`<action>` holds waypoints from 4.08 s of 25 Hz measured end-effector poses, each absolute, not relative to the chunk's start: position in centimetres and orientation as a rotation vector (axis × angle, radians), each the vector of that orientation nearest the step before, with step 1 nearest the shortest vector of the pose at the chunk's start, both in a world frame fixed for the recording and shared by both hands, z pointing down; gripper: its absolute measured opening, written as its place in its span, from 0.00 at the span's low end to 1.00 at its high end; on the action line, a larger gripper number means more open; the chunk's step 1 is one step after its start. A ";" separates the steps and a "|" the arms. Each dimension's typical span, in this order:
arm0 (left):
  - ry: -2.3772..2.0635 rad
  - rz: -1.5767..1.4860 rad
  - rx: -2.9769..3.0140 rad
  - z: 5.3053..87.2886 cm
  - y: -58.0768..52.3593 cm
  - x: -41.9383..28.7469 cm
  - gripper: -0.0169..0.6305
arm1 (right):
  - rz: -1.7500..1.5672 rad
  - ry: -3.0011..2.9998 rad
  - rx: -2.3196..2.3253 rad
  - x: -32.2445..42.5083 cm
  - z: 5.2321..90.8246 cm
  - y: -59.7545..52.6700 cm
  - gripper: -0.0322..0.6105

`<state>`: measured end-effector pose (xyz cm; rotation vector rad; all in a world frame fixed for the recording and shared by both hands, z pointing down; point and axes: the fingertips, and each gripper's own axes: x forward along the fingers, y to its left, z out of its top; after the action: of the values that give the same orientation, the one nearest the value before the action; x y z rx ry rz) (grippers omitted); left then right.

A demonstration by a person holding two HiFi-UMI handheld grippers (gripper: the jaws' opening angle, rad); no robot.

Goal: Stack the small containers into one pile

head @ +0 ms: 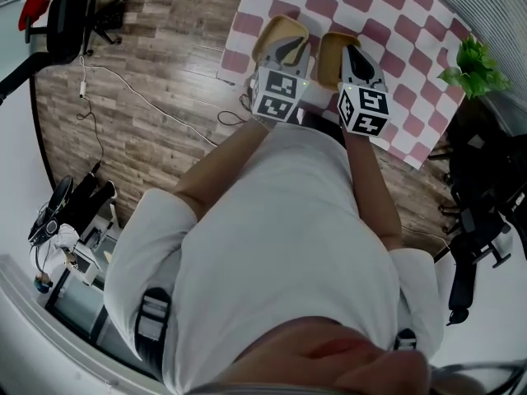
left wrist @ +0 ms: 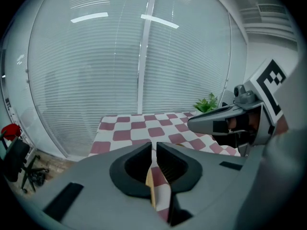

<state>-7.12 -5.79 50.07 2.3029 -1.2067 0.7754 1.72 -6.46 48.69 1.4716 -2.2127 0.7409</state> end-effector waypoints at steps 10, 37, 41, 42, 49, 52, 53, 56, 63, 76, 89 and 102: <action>-1.349 0.769 2.211 49.9 -5.7 -14.1 0.09 | 0.731 -2.300 1.326 -5.7 48.9 -7.1 0.11; -1.143 1.018 2.126 61.8 -6.1 -19.4 0.21 | 1.258 -1.977 1.372 -10.6 60.5 -2.7 0.29; -1.112 1.036 2.119 63.2 -6.0 -18.9 0.21 | 1.273 -1.895 1.384 -10.4 62.4 -2.4 0.29; -1.105 1.038 2.118 63.4 -6.0 -18.8 0.21 | 1.275 -1.878 1.391 -10.3 62.8 -2.4 0.29; -1.093 1.030 2.102 64.3 -6.0 -18.2 0.14 | 1.339 -1.797 1.388 -10.4 65.2 -1.9 0.28; -1.103 1.012 2.094 64.2 -6.2 -18.4 0.11 | 1.333 -1.790 1.390 -10.0 65.3 -1.9 0.20; -1.101 1.005 2.093 64.0 -6.2 -18.3 0.11 | 1.330 -1.792 1.387 -9.9 65.2 -2.0 0.20; -1.097 0.994 2.090 63.4 -6.1 -18.2 0.11 | 1.317 -1.800 1.377 -9.8 64.6 -2.0 0.19; -1.123 0.925 2.104 59.9 -6.1 -17.8 0.11 | 1.290 -1.854 1.367 -9.2 61.9 -2.7 0.18; -1.169 0.755 2.129 53.0 -4.6 -15.8 0.11 | 1.116 -1.969 1.335 -6.9 55.4 -3.2 0.16; -1.200 0.686 2.132 49.6 -3.3 -14.5 0.11 | 1.017 -2.037 1.301 -5.4 51.9 -2.9 0.16; -1.008 0.667 2.181 49.3 -1.2 -6.0 0.11 | 1.036 -1.957 1.394 3.1 51.2 -0.3 0.15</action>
<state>-6.04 -1.17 49.31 2.1811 -1.0083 0.6672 3.08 -0.31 51.21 1.3945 -1.9573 1.0363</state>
